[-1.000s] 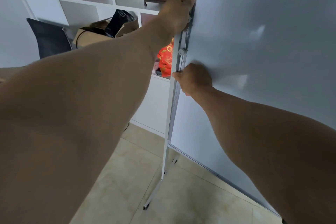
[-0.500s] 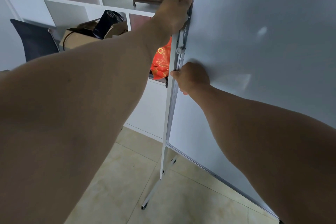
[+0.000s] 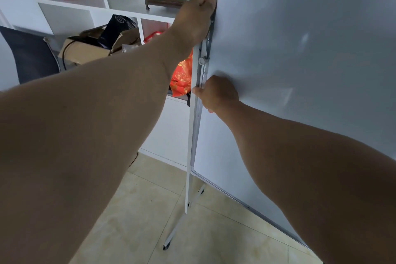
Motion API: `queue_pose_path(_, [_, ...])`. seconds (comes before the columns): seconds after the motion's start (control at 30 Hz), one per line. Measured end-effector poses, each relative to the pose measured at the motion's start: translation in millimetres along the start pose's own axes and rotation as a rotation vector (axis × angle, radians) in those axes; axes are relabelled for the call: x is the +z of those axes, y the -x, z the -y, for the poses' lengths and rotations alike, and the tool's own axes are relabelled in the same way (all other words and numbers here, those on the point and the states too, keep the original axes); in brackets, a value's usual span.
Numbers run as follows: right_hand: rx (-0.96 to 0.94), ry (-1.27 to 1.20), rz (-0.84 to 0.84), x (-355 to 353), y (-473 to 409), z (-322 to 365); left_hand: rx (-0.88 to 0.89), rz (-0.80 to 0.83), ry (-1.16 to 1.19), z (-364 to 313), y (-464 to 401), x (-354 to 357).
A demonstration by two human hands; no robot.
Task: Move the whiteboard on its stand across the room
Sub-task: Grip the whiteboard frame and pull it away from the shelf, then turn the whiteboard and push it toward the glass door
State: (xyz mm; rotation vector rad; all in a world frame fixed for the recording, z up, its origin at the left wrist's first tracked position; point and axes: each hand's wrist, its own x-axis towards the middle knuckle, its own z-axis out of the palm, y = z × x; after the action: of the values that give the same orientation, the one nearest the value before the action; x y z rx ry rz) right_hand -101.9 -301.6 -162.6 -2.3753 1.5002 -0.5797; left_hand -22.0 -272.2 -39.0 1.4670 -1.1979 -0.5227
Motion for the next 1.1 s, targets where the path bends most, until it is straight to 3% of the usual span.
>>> queue_pose_path(0.17, [0.012, 0.028, 0.064, -30, 27, -4, 0.016, -0.147, -0.008, -6, 12, 2])
queue_pose_path(0.43, [0.161, 0.1, -0.214, -150, 143, -65, 0.31, -0.332, 0.087, -74, 83, 56])
queue_pose_path(0.57, [0.318, 0.196, -0.424, -223, 228, -136, 0.414, -0.139, 0.11, -136, 147, 131])
queue_pose_path(0.87, [0.825, 0.256, -0.721, -365, 445, -299, 0.575, 0.517, 0.19, -260, 315, 304])
queue_pose_path(1.0, [0.991, 0.142, -0.92, -422, 538, -393, 0.692, 0.727, 0.149, -305, 383, 394])
queue_pose_path(1.1, [1.062, -0.01, -0.967, -456, 595, -471, 0.889, 0.83, 0.0, -336, 427, 472])
